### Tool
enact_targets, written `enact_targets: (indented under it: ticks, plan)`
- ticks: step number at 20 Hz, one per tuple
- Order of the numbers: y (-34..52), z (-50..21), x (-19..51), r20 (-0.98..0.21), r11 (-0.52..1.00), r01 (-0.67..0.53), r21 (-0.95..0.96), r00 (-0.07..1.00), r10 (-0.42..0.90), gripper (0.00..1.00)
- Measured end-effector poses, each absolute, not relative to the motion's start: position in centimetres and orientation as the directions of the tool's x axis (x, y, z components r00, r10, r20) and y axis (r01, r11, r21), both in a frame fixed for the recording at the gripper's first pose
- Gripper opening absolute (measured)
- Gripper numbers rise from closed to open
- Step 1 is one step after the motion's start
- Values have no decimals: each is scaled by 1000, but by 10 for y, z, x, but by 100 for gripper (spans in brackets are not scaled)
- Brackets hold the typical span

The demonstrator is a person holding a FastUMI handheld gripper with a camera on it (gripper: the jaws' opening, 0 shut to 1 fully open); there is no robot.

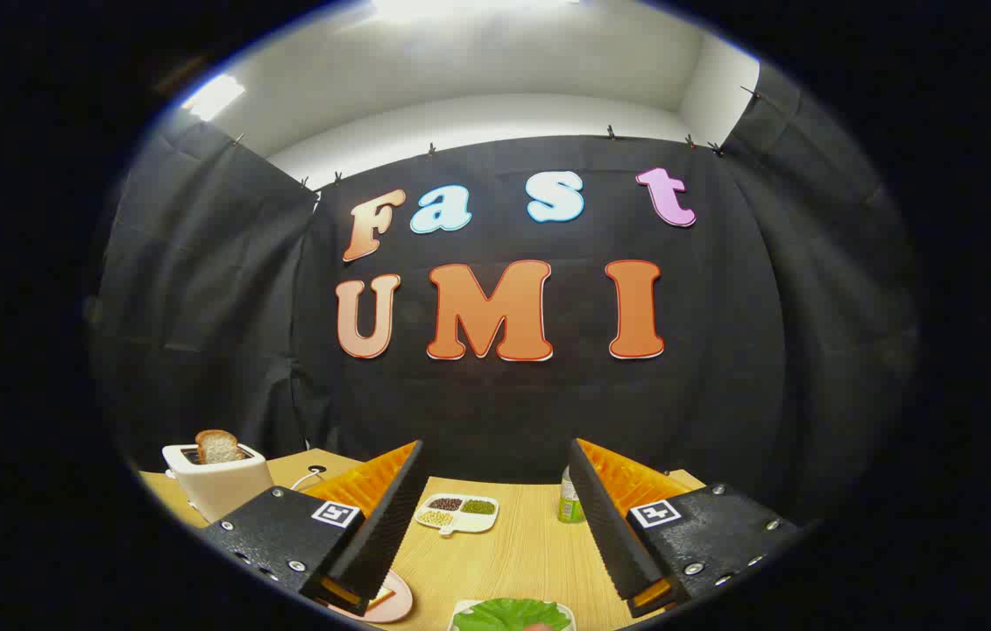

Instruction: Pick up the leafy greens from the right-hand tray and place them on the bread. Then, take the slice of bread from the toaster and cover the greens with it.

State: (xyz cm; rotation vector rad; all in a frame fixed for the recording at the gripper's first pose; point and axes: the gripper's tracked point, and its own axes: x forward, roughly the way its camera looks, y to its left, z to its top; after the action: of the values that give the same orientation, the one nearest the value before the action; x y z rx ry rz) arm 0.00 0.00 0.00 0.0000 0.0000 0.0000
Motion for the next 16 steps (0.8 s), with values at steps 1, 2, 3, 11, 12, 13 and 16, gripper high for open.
enact_targets:
  ticks: [1, 2, 3, 11, 12, 13, 16]
  plan:
    - [2, -2, 0, -1, 1000, 4, -3, 1000, -4, 96]
    - [4, -5, 2, -6, 1000, 4, -5, 1000, -4, 96]
    - [5, -9, 3, -12, 1000, 4, -6, 1000, -4, 96]
    - [24, -5, 0, 9, 995, -6, -100, 1000, 7, 96]
    - [27, -5, 0, 11, 995, -14, -97, 1000, 15, 96]
    - [29, -5, 1, 11, 995, -24, -92, 1000, 26, 96]
    - [28, -2, 1, 10, 996, -25, -81, 1000, 25, 96]
